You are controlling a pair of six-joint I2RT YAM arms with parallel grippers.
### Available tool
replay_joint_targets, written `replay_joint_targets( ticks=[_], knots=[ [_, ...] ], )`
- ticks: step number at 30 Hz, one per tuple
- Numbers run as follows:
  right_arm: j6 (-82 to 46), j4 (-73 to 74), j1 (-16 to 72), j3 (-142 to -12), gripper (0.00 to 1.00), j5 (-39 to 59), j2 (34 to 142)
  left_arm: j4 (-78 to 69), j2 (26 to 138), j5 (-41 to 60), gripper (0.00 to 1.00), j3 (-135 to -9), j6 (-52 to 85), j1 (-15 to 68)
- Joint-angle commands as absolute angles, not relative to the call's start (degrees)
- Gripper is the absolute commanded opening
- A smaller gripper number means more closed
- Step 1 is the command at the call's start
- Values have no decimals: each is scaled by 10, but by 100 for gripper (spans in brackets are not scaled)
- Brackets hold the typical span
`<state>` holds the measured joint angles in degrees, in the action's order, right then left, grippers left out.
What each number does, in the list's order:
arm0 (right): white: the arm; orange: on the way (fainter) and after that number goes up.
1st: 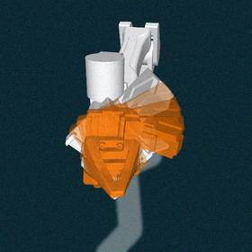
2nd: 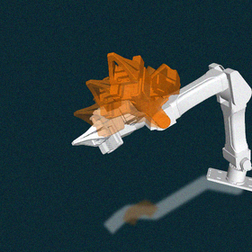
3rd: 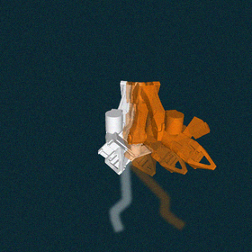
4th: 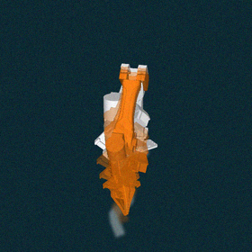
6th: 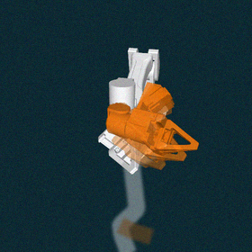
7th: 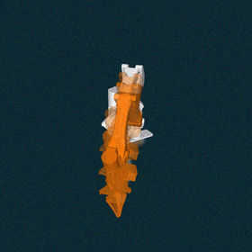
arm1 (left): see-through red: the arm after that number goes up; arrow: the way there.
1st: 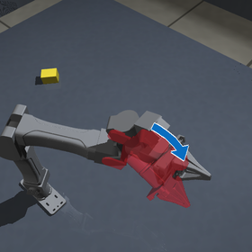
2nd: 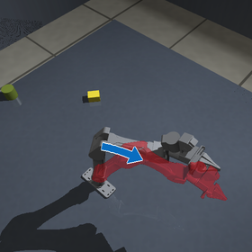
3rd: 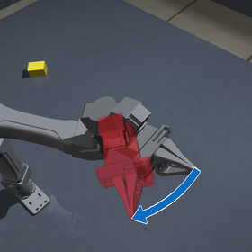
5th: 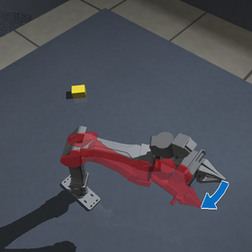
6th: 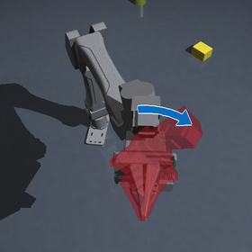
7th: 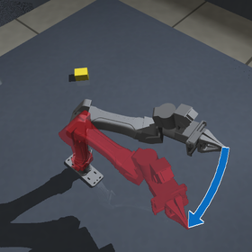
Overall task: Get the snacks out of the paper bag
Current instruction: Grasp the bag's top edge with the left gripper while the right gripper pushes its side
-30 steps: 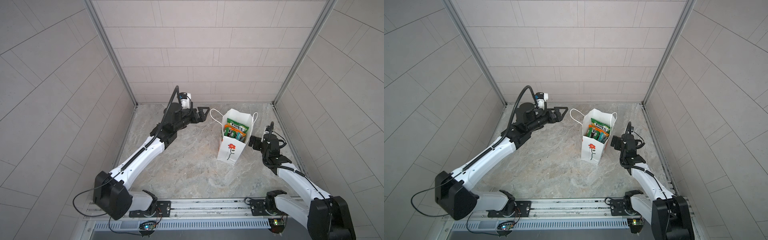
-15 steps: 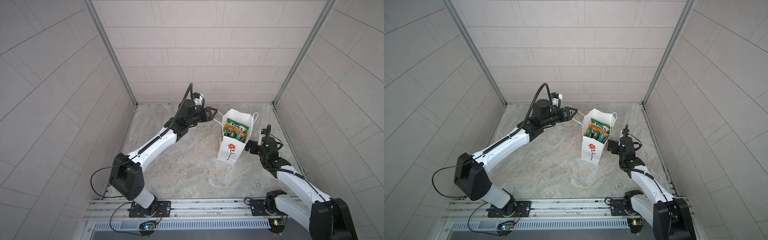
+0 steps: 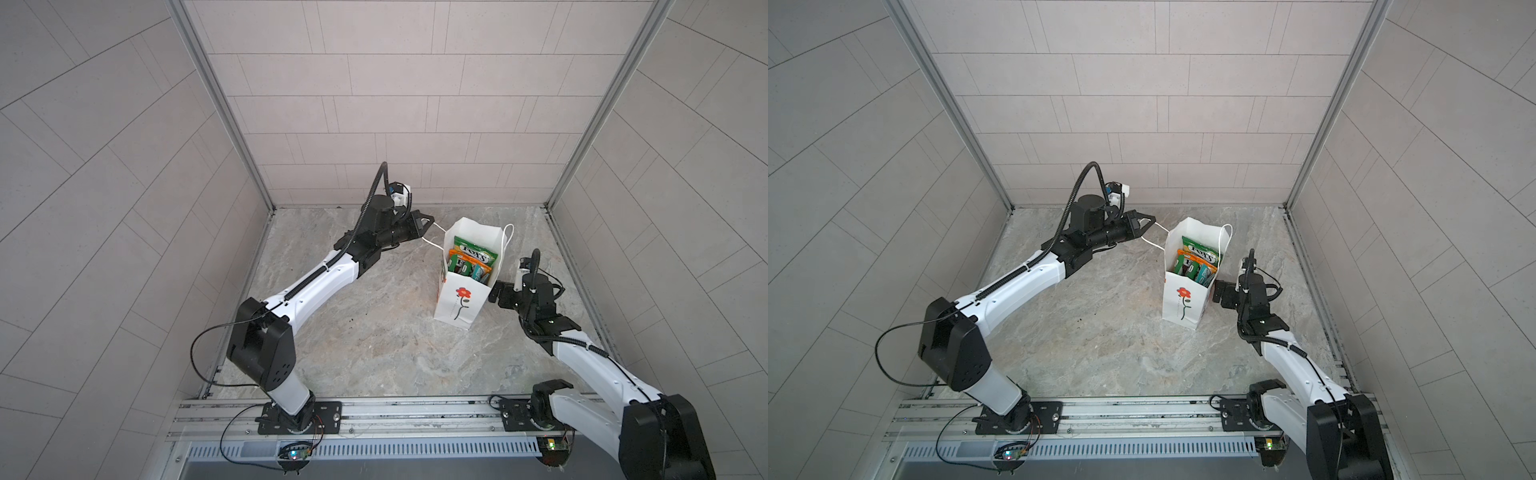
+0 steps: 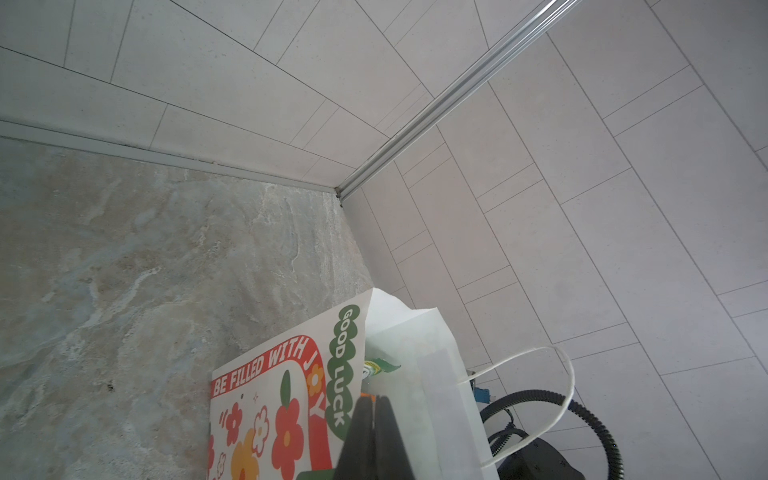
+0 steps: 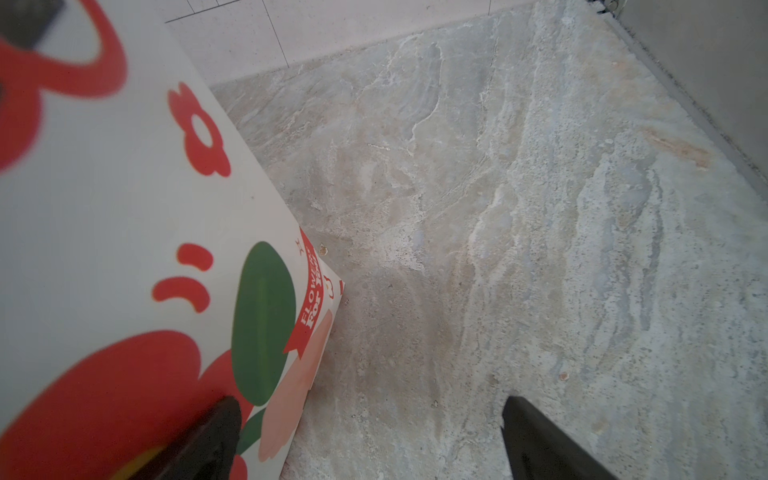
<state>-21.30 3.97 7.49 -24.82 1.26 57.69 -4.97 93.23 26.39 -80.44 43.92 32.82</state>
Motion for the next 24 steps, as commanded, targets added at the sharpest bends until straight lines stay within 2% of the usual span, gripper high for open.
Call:
replay_joint_targets(
  ticks=[1,7,13,24],
  knots=[
    [-220,32,82,-244,99,26,585,-41,929,265,0,-839,420,329],
    [-225,51,107,-247,99,63,618,23,917,264,0,-878,369,324],
    [-242,90,177,-265,99,86,672,53,903,300,0,-910,350,291],
    [-282,232,309,-343,99,113,837,144,883,347,0,-964,307,250]
  ],
)
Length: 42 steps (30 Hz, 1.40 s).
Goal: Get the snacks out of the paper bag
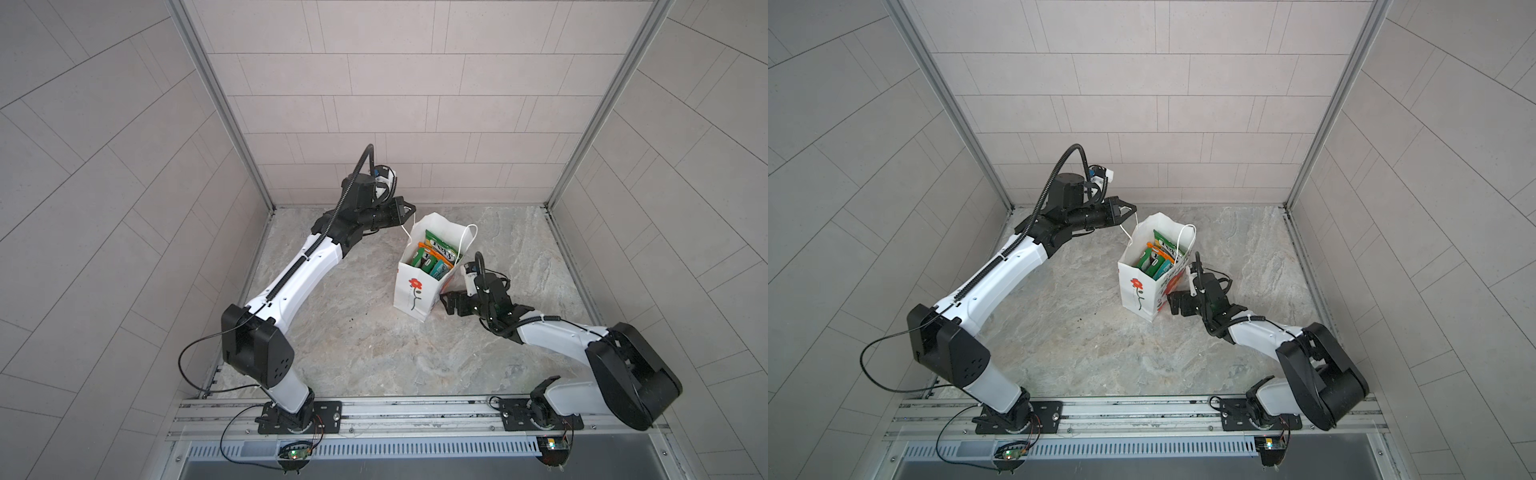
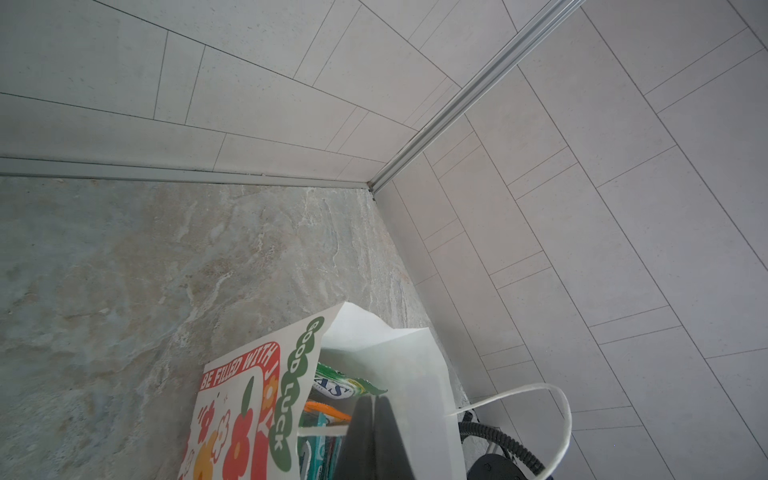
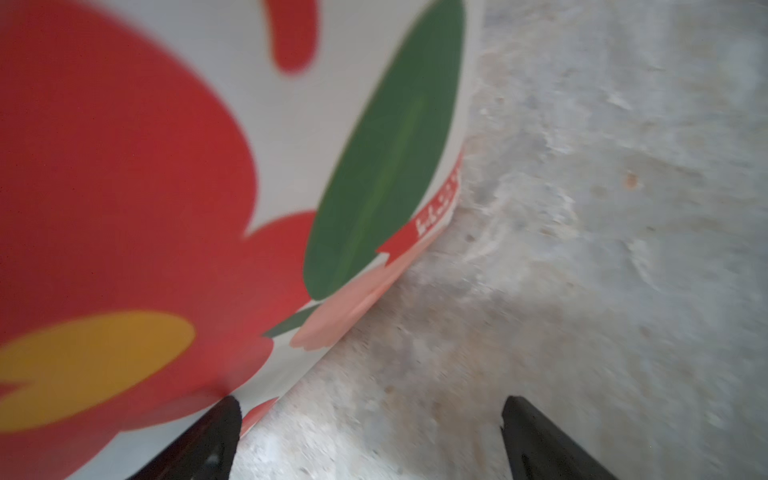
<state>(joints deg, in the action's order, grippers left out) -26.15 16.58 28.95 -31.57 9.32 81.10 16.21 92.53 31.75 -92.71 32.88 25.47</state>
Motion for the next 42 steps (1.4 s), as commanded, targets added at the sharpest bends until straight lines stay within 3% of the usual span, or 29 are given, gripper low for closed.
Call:
replay_joint_targets(
  ticks=[1,10,22,33,42],
  knots=[
    [-283,253,318,-351,99,114,857,150,880,351,0,-969,304,246],
    [-331,392,372,-441,97,121,993,211,864,371,0,-1011,274,221],
    [-353,422,424,-529,97,118,1090,259,833,381,0,-984,239,221],
    [-278,306,424,-407,98,33,944,266,765,281,0,-871,203,272],
    [-211,95,423,-317,99,-108,723,263,736,195,0,-823,201,325]
  ],
)
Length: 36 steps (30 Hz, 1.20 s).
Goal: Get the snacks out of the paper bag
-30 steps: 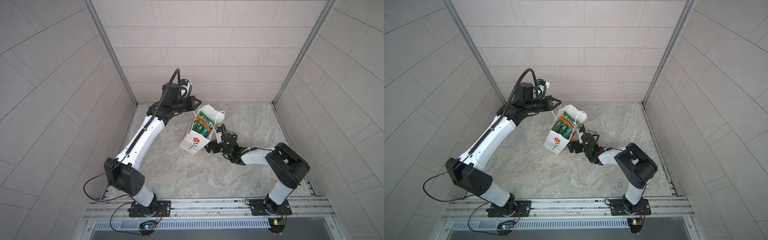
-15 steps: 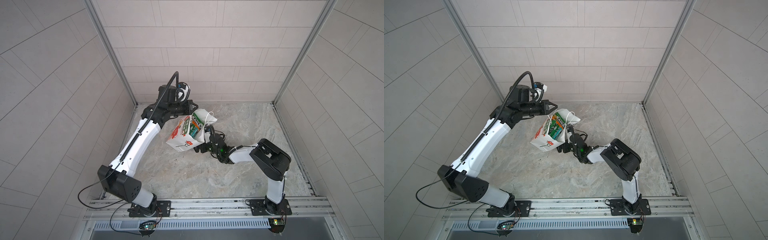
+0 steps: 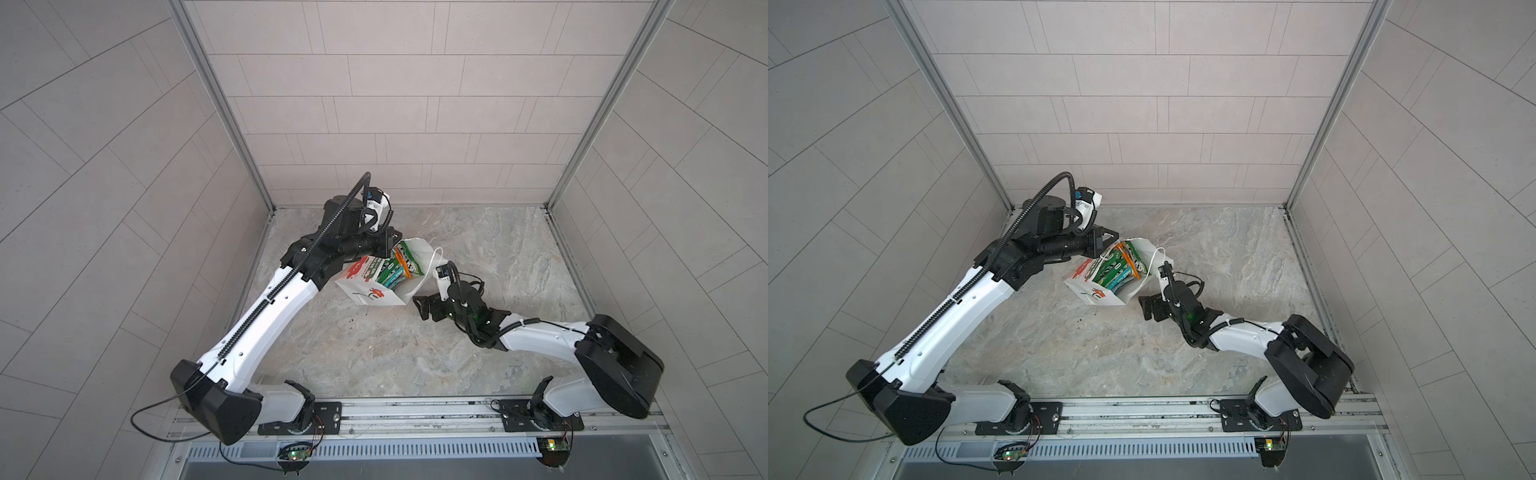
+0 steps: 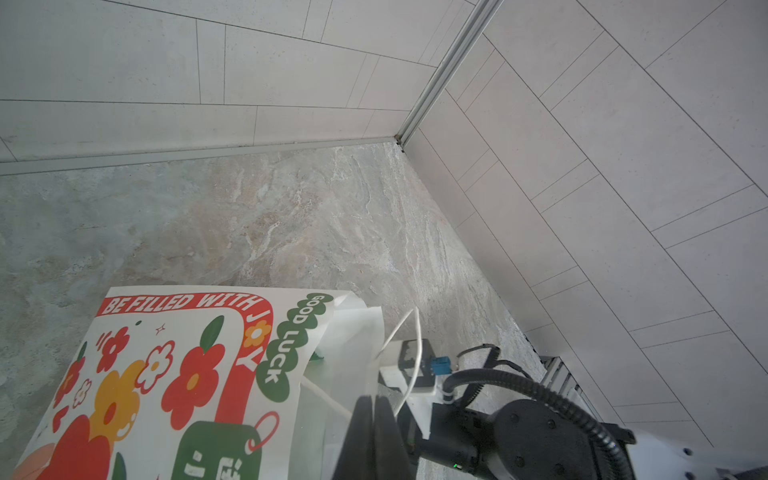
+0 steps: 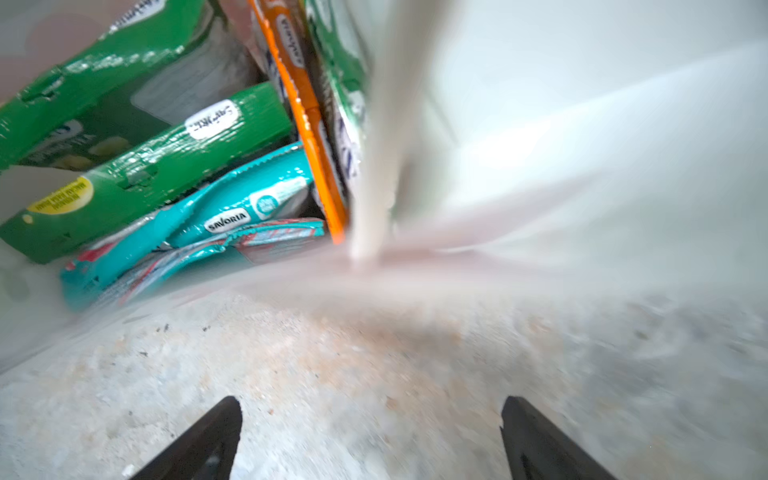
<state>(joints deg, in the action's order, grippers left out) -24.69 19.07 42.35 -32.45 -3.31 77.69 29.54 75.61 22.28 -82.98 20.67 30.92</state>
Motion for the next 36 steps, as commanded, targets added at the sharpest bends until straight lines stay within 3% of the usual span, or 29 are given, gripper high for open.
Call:
replay_joint_targets(
  ticks=[1,9,14,18,23,30,36],
  knots=[
    [-205,60,423,-316,99,-128,693,262,736,187,0,-821,204,332],
    [-160,-161,413,-376,100,-205,511,224,747,152,0,-809,232,376],
    [-132,-220,413,-434,99,-125,472,209,756,131,0,-813,237,393],
    [-127,-215,412,-466,97,9,490,210,758,109,0,-817,236,397],
    [-147,-161,413,-471,85,130,536,210,758,93,0,-817,234,398],
    [-153,-74,417,-441,77,190,594,210,757,94,0,-822,237,398],
    [-139,-65,418,-449,71,174,662,211,754,96,0,-823,236,398]
  ],
)
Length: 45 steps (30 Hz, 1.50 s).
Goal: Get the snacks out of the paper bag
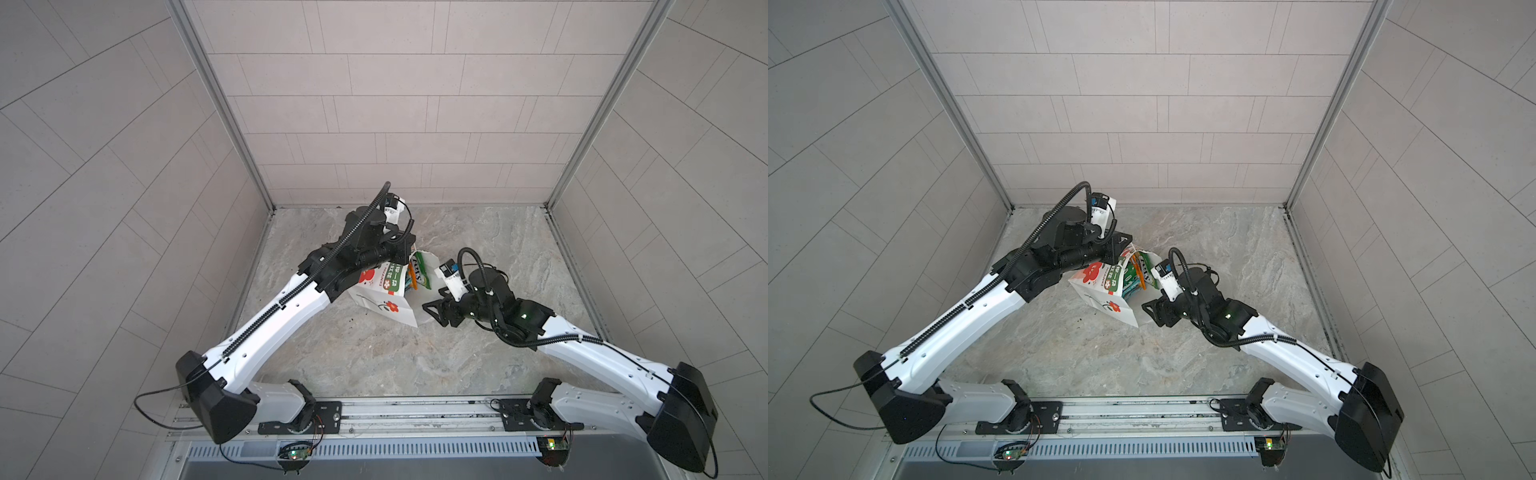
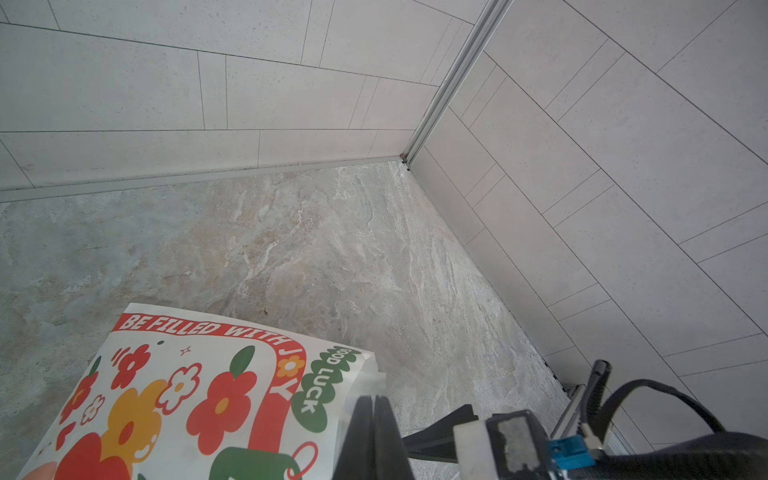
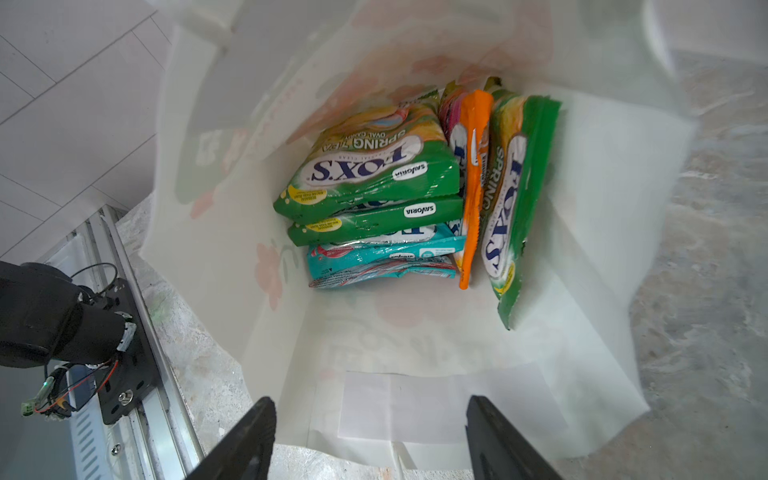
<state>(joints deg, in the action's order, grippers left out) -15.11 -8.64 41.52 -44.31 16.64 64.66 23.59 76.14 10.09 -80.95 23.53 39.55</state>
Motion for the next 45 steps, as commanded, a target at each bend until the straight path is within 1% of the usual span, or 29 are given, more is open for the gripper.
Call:
replay_joint_targets(
  ticks=[1,5,10,17,18,19,25,34,45],
  knots=[
    [-135,-67,418,-455,69,173,675,211,754,97,0,-823,236,397],
    [-124,-69,418,-474,61,156,716,213,751,98,0,-824,235,397],
    [-121,-51,418,-483,55,93,746,216,749,101,0,-824,234,397],
    [-100,-27,419,-499,48,49,790,220,744,100,0,-823,232,398],
    [-97,-26,419,-503,43,42,796,221,744,100,0,-823,232,397],
    [-95,-21,418,-505,41,34,800,222,743,100,0,-823,231,398],
    [-92,6,418,-511,41,-1,826,224,742,100,0,-824,231,397],
    [-124,43,419,-512,40,-67,856,227,742,99,0,-824,230,398],
    [-145,124,418,-517,37,-91,910,228,737,99,0,-824,230,398]
  ],
)
